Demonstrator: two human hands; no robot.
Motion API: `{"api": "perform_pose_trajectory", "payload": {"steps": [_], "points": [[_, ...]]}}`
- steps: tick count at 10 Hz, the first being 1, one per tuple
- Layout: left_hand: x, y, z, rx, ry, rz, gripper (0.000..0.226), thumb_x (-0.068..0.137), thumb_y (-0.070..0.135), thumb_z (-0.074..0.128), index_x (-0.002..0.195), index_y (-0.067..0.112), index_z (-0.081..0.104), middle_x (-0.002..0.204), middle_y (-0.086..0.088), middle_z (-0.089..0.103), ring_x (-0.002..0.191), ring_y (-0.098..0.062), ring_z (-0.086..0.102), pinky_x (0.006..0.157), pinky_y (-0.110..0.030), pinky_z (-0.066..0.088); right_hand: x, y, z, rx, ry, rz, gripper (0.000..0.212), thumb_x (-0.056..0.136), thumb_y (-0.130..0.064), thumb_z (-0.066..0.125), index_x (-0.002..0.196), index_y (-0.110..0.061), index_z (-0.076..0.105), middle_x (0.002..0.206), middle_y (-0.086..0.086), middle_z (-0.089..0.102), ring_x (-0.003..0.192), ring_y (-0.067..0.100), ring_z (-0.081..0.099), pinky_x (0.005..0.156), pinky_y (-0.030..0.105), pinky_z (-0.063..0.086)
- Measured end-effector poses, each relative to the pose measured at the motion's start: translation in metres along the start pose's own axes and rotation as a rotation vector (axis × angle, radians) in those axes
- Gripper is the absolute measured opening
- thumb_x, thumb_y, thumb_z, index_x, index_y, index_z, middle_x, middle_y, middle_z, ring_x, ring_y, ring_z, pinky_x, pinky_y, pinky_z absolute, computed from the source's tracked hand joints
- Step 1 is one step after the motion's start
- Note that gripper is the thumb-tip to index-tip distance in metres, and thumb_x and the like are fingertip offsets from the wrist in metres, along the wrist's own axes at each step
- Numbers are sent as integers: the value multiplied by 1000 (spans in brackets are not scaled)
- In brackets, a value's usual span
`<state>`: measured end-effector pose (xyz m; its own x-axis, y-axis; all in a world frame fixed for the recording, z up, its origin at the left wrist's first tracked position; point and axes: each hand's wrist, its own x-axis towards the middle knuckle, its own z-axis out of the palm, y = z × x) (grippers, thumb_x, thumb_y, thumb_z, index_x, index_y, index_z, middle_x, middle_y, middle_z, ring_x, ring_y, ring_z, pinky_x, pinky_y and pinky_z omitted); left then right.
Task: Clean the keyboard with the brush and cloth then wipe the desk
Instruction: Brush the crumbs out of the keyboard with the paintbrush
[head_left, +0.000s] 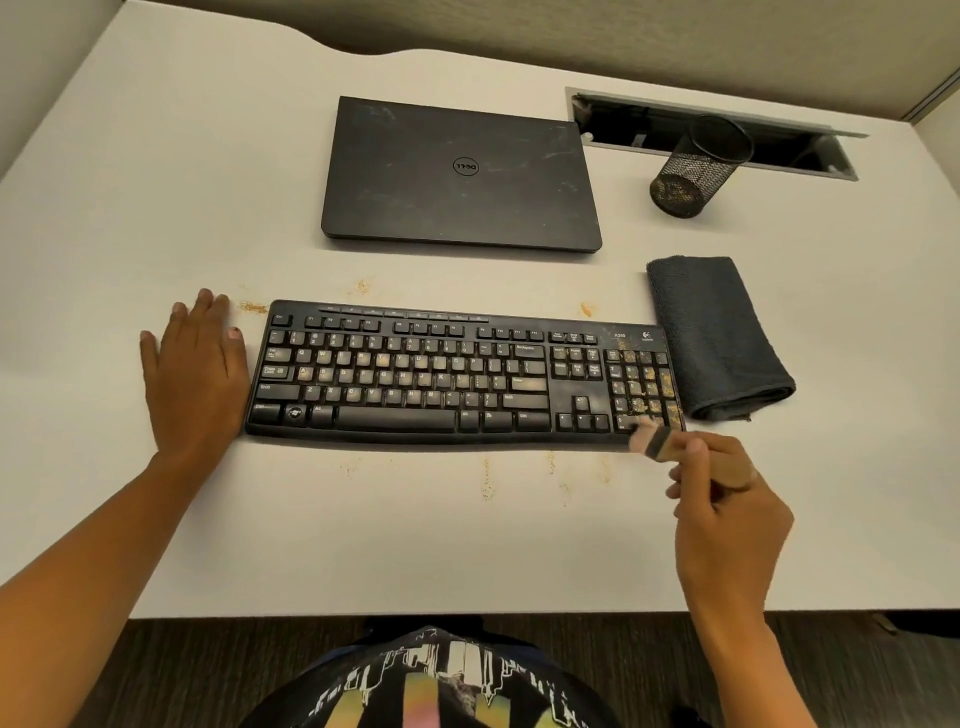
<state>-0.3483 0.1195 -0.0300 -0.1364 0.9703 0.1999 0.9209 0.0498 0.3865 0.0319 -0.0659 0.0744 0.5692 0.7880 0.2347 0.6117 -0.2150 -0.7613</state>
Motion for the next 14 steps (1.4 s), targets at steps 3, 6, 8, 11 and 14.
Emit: {"api": "perform_pose_trajectory", "payload": {"steps": [3,6,8,11,14], "points": [[1,-2,1,5,-3,7,44,106,23,29,147,11,38,156,-9,34,147,-29,23,119,-49,8,-26,10,15,126,-120,-95,17,96,-34,46,99,-33,63,82,-11,66,72,10,63,56,24,51],[0,-2,1,0,9,14,43,105,22,29,146,11,39,155,-10,35,146,-29,24,118,-50,8,-34,0,40,76,-178,-236,18,97,-21,45,100,-18,62,81,-15,59,70,0,59,55,9,44],[-1,-1,-1,-5,10,13,44,105,22,29,146,11,38,155,-10,35,146,-29,24,118,-50,8,-37,-23,67,204,-361,-286,23,97,-20,48,101,-9,68,94,-7,68,84,1,63,69,13,50],[-1,-1,0,-10,5,11,44,106,22,29,147,10,38,156,-10,34,146,-30,24,119,-49,7,-24,1,43,125,2,-102,31,98,-27,42,82,-14,65,72,-8,59,55,15,54,44,34,40],[-1,-1,-1,-13,7,8,44,106,22,29,147,10,38,156,-10,34,146,-29,23,119,-49,7,-51,-49,110,300,-421,-272,22,98,-17,46,93,-7,65,83,-1,65,70,5,59,61,11,44]]}}
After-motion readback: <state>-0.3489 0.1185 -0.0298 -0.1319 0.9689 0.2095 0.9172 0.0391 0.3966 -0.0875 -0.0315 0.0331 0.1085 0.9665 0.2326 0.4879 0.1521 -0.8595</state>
